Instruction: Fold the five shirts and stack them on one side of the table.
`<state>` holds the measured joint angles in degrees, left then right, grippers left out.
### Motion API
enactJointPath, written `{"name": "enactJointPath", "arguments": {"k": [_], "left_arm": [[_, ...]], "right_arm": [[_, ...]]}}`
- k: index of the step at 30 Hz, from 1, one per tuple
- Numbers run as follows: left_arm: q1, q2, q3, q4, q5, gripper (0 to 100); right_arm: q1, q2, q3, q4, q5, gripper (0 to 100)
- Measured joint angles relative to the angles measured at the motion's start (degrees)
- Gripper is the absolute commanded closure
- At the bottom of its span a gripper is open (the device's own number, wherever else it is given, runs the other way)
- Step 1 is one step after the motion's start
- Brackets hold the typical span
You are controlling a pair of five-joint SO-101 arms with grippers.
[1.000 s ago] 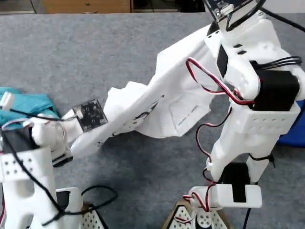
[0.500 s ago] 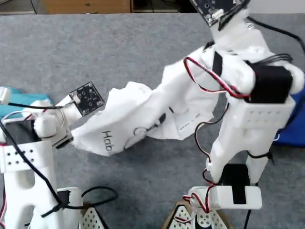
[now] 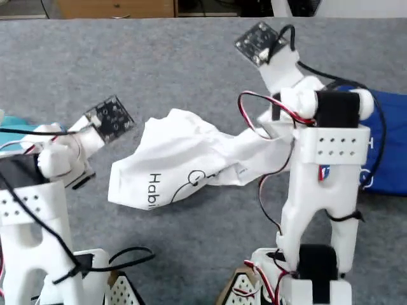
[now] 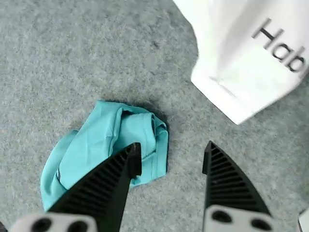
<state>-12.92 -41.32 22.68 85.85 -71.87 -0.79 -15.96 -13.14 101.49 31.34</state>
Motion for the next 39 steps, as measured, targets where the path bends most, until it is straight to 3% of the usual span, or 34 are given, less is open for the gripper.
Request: {"name": "enactJointPath", "arguments": {"k": [5, 11, 17, 25, 36, 39], "left_arm": [[0.0, 5.36, 0.18, -3.87, 1.41, 78], [0.53, 10.46, -3.25, -4.75, 9.58, 78], [8.26, 19.52, -6.07, -4.75, 13.27, 78], [16.09, 35.6, -14.33, -4.75, 13.63, 78], [16.7, 57.93, -33.49, -4.48, 10.29, 78], [16.88, 61.71, -36.66, -0.88, 8.35, 78]], "right_arm": [[8.53, -4.04, 0.7, 0.0, 3.52, 99.5], [10.81, -9.58, 1.14, 0.0, 6.07, 99.5], [10.37, -9.76, 4.66, 0.0, 6.24, 99.5], [4.04, -9.76, 5.01, -0.18, 3.52, 99.5], [3.25, -9.76, 5.01, -0.18, 2.02, 99.5], [3.25, -9.76, 5.01, -0.18, 2.02, 99.5]]}}
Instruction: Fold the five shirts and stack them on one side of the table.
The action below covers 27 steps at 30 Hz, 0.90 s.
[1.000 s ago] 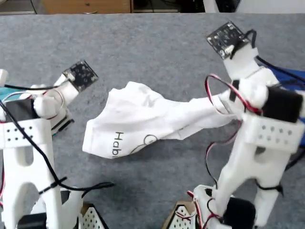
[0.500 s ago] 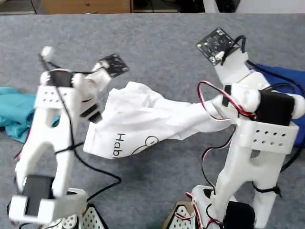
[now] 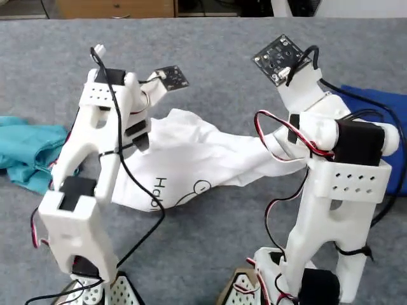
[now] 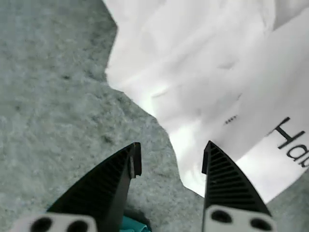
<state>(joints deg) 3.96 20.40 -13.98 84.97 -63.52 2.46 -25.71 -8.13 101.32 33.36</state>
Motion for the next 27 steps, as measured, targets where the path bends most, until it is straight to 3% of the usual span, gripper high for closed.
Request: {"name": "enactJointPath", "arguments": {"k": [6, 27], "left_arm": [[0.18, 5.1, -4.31, 3.78, -1.32, 78], [1.67, 19.69, -17.85, 4.04, -1.32, 81]], "right_arm": [[0.0, 0.0, 0.0, 0.0, -0.09, 99.5], [0.0, 0.0, 0.0, 0.0, -2.46, 99.5]]}}
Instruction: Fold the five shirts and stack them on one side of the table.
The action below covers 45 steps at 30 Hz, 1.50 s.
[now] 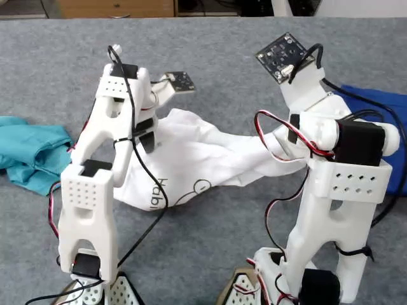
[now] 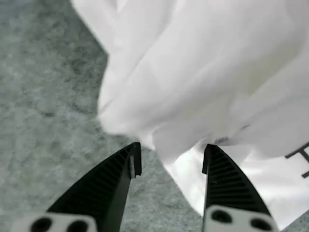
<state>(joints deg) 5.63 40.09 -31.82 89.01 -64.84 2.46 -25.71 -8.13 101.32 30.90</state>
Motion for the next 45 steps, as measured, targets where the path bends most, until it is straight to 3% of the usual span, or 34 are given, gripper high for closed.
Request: {"name": "enactJointPath", "arguments": {"k": [5, 13, 20, 32, 45], "left_arm": [[0.44, 2.64, -0.35, 0.09, 0.0, 98], [0.97, 0.88, -0.79, 2.02, 1.93, 98], [-2.37, -10.11, -5.45, 10.2, 3.34, 98], [-8.79, -30.59, -8.88, 11.08, 13.27, 98], [-8.7, -36.84, 28.22, 11.08, 9.32, 98]], "right_arm": [[0.0, 0.0, 0.0, 0.0, 0.0, 99.5], [-0.09, 0.0, 0.0, 0.0, 0.0, 99.5], [-0.09, 0.0, -2.64, 0.0, -0.09, 99.5], [-0.26, 0.0, -13.1, -0.97, -0.09, 99.5], [-3.78, 1.85, -11.43, -1.93, -0.09, 99.5]]}}
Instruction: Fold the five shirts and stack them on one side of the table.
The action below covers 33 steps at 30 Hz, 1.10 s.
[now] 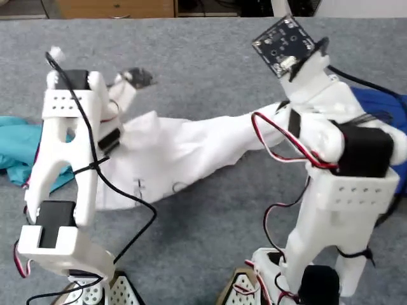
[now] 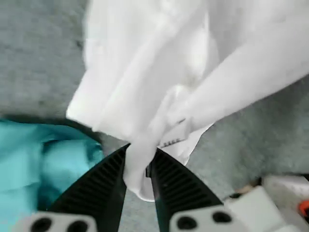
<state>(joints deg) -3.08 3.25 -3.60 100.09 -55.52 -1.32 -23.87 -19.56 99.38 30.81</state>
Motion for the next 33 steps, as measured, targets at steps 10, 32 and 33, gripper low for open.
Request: {"name": "enactJointPath", "arguments": {"k": [10, 32, 33], "left_arm": [[4.4, 3.16, 3.6, 0.0, 0.0, 94], [4.4, 3.78, 0.0, 0.0, 0.62, 96], [4.4, 3.78, -1.32, 0.0, 0.97, 99]], "right_arm": [[-2.2, 1.85, 0.44, 0.0, 0.0, 99.5], [-2.2, 2.02, 0.53, 0.0, 0.0, 99.5], [-2.2, 2.02, 0.53, 0.0, 0.0, 99.5]]}}
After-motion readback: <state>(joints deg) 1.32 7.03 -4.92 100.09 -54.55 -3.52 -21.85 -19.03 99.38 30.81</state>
